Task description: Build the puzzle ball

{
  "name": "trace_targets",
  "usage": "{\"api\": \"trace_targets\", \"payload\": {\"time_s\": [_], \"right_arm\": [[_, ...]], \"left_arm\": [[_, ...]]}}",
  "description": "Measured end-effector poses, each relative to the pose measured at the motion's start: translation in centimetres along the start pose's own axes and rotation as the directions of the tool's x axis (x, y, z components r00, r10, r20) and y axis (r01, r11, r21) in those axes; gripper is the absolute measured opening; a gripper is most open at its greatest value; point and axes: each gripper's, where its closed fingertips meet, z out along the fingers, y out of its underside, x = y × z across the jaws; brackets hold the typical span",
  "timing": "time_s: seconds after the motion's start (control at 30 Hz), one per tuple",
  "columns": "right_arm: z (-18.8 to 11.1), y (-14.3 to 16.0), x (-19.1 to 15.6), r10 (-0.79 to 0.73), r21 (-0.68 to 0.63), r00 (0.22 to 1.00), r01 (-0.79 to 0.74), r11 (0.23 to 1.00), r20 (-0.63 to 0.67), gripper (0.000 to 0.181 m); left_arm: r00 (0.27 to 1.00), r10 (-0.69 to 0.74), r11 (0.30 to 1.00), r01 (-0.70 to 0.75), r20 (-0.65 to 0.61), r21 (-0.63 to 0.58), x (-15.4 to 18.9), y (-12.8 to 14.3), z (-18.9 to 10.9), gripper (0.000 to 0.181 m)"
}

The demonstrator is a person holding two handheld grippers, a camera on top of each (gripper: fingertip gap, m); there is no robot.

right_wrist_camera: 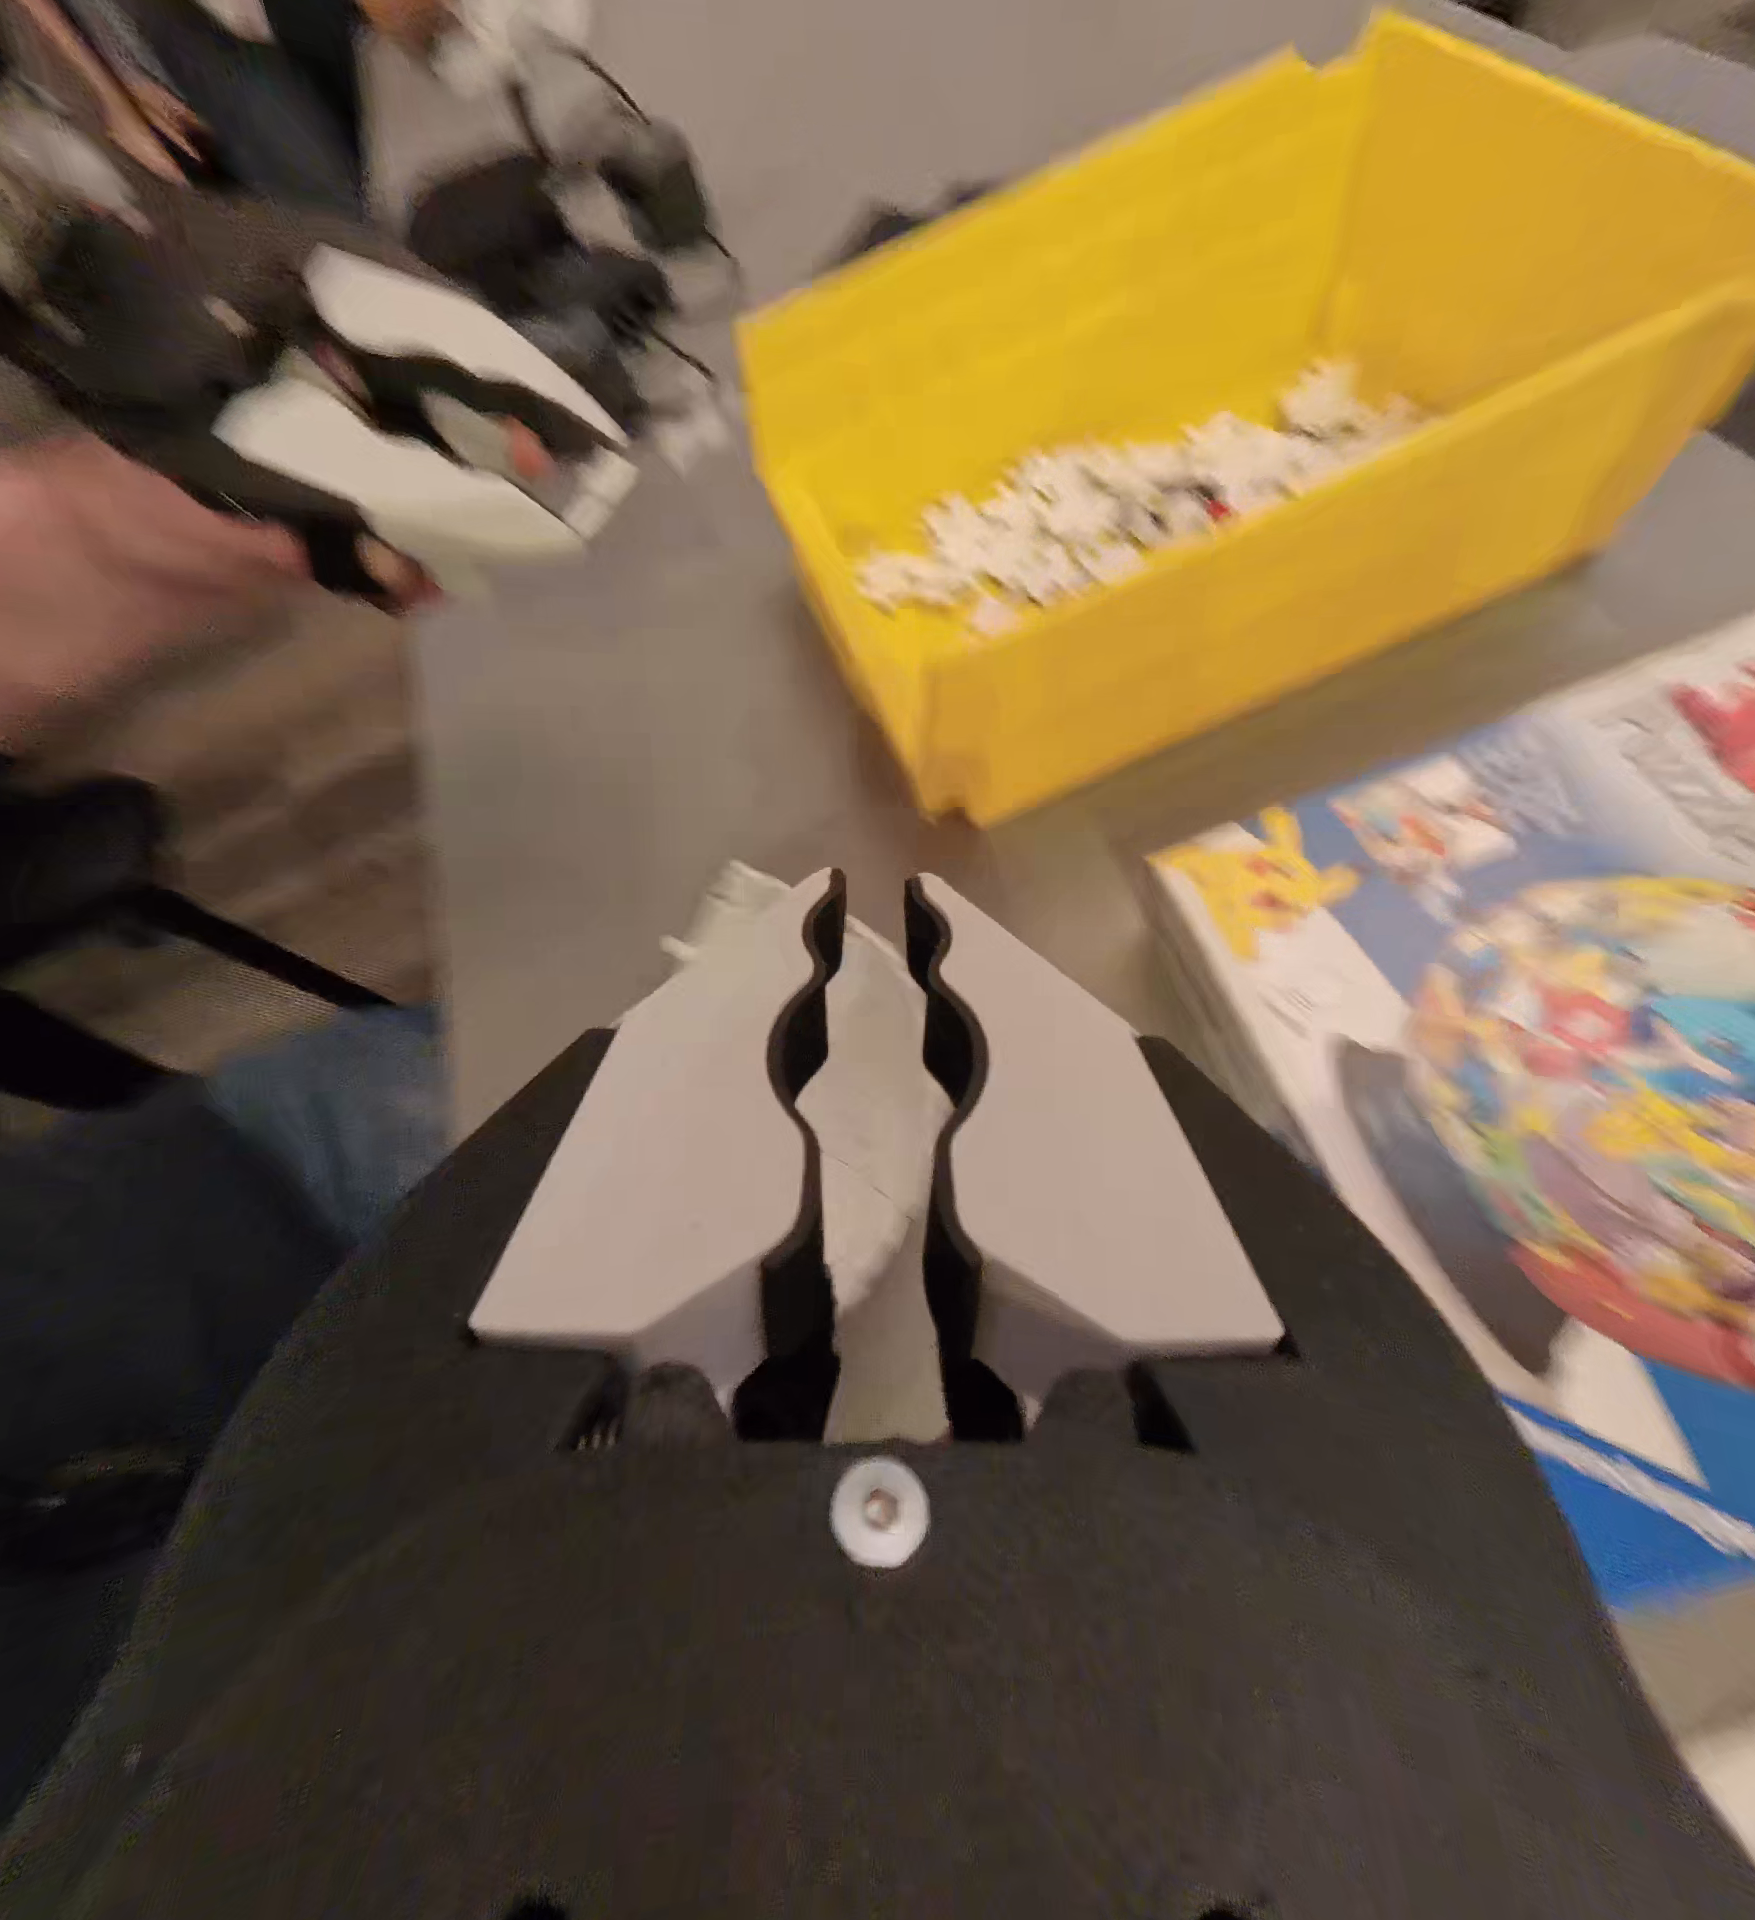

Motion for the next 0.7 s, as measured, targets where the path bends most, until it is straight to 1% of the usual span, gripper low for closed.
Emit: {"api": "trace_targets", "payload": {"time_s": [0.07, 0.13, 0.2, 0.27, 0.33, 0.37, 0.4, 0.5, 0.57, 0.6, 0.67, 0.7], "right_arm": [[0.1, -2.0, -2.4, 0.057, 0.069, 0.991, -0.066, 0.995, 0.122, 0.016], [0.6, -3.0, -4.2, 0.084, 0.099, 0.976, -0.105, 0.990, 0.203, 0.018], [0.9, -3.8, -5.4, 0.123, 0.134, 0.958, -0.162, 0.978, 0.260, 0.021], [0.7, -4.8, -6.2, 0.164, 0.181, 0.933, -0.230, 0.956, 0.320, 0.021], [0.1, -5.4, -5.8, 0.191, 0.221, 0.925, -0.272, 0.937, 0.328, 0.011], [-0.2, -5.5, -5.3, 0.198, 0.235, 0.927, -0.280, 0.931, 0.320, 0.004], [-0.5, -5.5, -5.1, 0.202, 0.237, 0.924, -0.286, 0.928, 0.324, 0.004], [-1.1, -5.0, -4.5, 0.181, 0.216, 0.938, -0.250, 0.944, 0.295, 0.002], [-1.4, -4.8, -4.0, 0.169, 0.190, 0.946, -0.226, 0.955, 0.275, 0.000], [-1.6, -4.6, -3.6, 0.143, 0.168, 0.957, -0.188, 0.968, 0.253, 0.000], [-2.0, -4.1, -3.0, 0.069, 0.092, 0.975, -0.090, 0.992, 0.212, 0.000], [-2.1, -3.6, -2.8, 0.016, 0.033, 0.980, -0.022, 0.999, 0.196, 0.000]], "left_arm": [[0.998, 0.048, 0.993, -0.052, 0.042, 0.102, 1.7, -4.1, 0.9, 0.032], [0.994, 0.095, 0.980, -0.102, 0.049, 0.173, 3.8, -7.2, 1.9, 0.032], [0.985, 0.152, 0.965, -0.166, 0.081, 0.203, 5.8, -9.3, 3.1, 0.032], [0.973, 0.208, 0.947, -0.226, 0.103, 0.226, 7.5, -10.8, 4.1, 0.032], [0.957, 0.255, 0.936, -0.281, 0.142, 0.212, 8.3, -11.3, 5.0, 0.032], [0.950, 0.274, 0.925, -0.303, 0.153, 0.231, 8.7, -11.7, 5.1, 0.032], [0.949, 0.270, 0.922, -0.304, 0.161, 0.241, 8.9, -12.0, 5.2, 0.032], [0.924, 0.335, 0.900, -0.371, 0.185, 0.228, 9.4, -12.3, 5.6, 0.032], [0.931, 0.331, 0.901, -0.361, 0.155, 0.242, 9.8, -12.4, 5.6, 0.029], [0.935, 0.334, 0.900, -0.353, 0.117, 0.254, 10.1, -12.4, 5.5, 0.028], [0.950, 0.308, 0.922, -0.310, 0.045, 0.234, 10.1, -12.2, 5.3, 0.046], [0.952, 0.306, 0.931, -0.304, 0.026, 0.203, 9.7, -12.1, 5.3, 0.047]]}}
